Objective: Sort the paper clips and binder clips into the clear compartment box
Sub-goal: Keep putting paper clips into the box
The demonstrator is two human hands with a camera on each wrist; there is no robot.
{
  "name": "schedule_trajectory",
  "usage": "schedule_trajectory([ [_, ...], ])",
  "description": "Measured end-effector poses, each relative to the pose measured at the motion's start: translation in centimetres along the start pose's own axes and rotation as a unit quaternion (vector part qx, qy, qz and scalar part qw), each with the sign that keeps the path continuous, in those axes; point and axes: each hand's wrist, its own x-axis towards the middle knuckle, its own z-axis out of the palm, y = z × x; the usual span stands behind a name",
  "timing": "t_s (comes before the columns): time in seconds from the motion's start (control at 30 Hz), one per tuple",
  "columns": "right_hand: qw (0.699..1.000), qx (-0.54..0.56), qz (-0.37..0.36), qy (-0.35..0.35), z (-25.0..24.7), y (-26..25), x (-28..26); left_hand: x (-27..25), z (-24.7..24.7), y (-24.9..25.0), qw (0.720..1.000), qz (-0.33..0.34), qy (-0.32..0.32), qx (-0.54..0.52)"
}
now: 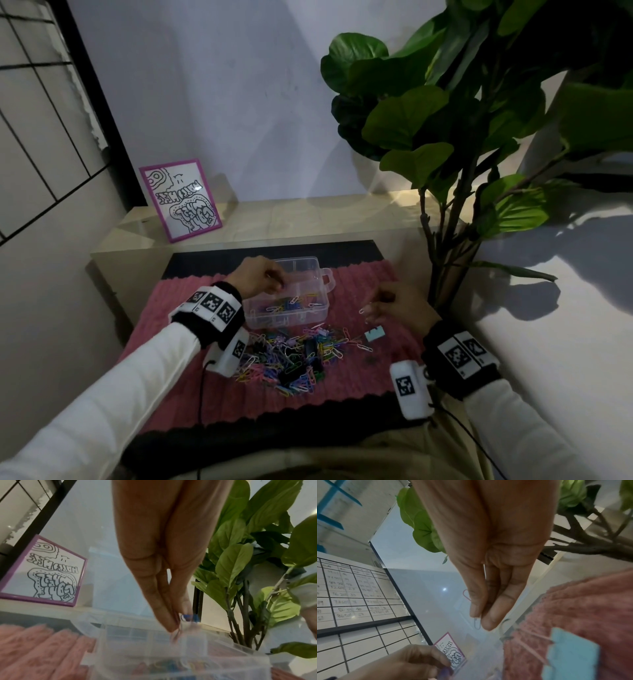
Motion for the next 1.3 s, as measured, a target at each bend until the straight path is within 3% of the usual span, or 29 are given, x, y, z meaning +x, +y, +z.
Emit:
schedule_trajectory([
  [0.1, 0.999, -0.032, -0.024, -0.024, 1.0, -2.0, 1.4, -0.6, 0.3, 0.2, 0.995, 0.011, -0.004, 0.099],
  [0.27, 0.997, -0.049, -0.037, -0.045, 3.8, -5.2, 4.7, -3.0, 1.5, 2.4, 0.986, 0.077, 0.038, 0.142],
  [0.47, 0.979, -0.184, -0.053, -0.075, 5.9, -6.0, 5.3, -4.2, 4.5, 5.6, 0.978, 0.13, -0.093, 0.136],
  [0.6, 0.957, -0.252, -0.119, -0.085, 3.8, -4.2, 3.0, -2.8, 6.7, 6.6, 0.967, 0.139, -0.147, 0.156],
  [0.87, 0.937, -0.319, -0.053, -0.129, 0.9, -1.5, 0.6, -0.4, 10.0, 8.1, 0.925, 0.09, -0.232, 0.287],
  [1.07, 0.909, -0.367, 0.008, -0.196, 3.3, -0.4, 0.5, 0.1, 9.6, 7.1, 0.948, 0.098, -0.208, 0.221],
  [1.3, 0.946, -0.287, -0.01, -0.15, 2.4, -0.1, 0.7, -0.7, 7.4, 5.8, 0.983, 0.101, -0.143, 0.056],
])
